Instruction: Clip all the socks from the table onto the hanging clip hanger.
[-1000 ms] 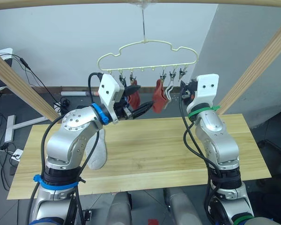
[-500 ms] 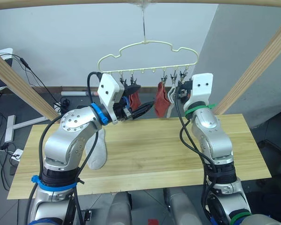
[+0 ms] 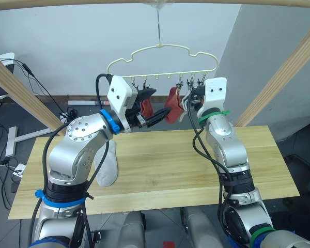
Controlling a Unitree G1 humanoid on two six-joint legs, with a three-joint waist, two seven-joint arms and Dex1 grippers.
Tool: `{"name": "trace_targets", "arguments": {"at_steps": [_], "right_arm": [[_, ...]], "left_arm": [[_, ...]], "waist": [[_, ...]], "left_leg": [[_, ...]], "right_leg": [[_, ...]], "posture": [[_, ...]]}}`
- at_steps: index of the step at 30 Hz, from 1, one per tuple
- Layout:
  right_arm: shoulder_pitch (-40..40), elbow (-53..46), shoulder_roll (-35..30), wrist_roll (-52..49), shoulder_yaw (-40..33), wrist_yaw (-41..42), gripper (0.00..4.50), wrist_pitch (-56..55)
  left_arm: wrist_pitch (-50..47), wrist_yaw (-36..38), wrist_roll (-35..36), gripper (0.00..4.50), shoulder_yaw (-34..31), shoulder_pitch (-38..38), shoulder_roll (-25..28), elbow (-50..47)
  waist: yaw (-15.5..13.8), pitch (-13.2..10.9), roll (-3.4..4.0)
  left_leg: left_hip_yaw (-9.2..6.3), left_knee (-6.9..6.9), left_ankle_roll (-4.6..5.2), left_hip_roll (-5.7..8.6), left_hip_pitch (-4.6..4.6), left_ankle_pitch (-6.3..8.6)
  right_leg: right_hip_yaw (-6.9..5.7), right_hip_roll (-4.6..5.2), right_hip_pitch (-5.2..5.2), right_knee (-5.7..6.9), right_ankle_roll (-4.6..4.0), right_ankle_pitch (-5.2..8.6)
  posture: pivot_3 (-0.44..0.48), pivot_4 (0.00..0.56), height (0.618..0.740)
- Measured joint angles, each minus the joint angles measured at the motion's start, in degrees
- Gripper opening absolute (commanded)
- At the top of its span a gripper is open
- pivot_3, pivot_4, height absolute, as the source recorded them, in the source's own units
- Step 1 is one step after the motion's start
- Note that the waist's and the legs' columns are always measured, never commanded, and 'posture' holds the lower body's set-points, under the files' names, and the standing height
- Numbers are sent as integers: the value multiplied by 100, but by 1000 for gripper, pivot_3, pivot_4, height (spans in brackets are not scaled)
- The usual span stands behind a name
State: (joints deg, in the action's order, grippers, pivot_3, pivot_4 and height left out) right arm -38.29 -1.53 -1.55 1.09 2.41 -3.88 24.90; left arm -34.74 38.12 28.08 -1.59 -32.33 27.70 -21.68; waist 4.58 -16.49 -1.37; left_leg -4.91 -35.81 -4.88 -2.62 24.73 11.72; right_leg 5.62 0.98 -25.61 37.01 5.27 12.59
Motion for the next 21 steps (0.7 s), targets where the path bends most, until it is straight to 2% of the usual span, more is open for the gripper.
{"name": "trace_targets", "arguments": {"at_steps": [9,21], "right_arm": [[-172,183,81,-1,-3,3,2077,-127],[-359,421,74,-1,-18,2,2077,-276]], "left_arm": [[-125,135,280,3870,-1,-274,4,11],[-434,-33,719,3870,-99,-439,-52,23]], "waist": [[-12,-2,0],[-19,-5,1]], "left_leg": [[-1,1,0,0,0,0],[-1,1,0,0,1,0]], "right_leg": [[-1,0,0,0,0,0],[-2,0,0,0,-2,-1]], "posture": [[31,292,740],[40,290,740]]}}
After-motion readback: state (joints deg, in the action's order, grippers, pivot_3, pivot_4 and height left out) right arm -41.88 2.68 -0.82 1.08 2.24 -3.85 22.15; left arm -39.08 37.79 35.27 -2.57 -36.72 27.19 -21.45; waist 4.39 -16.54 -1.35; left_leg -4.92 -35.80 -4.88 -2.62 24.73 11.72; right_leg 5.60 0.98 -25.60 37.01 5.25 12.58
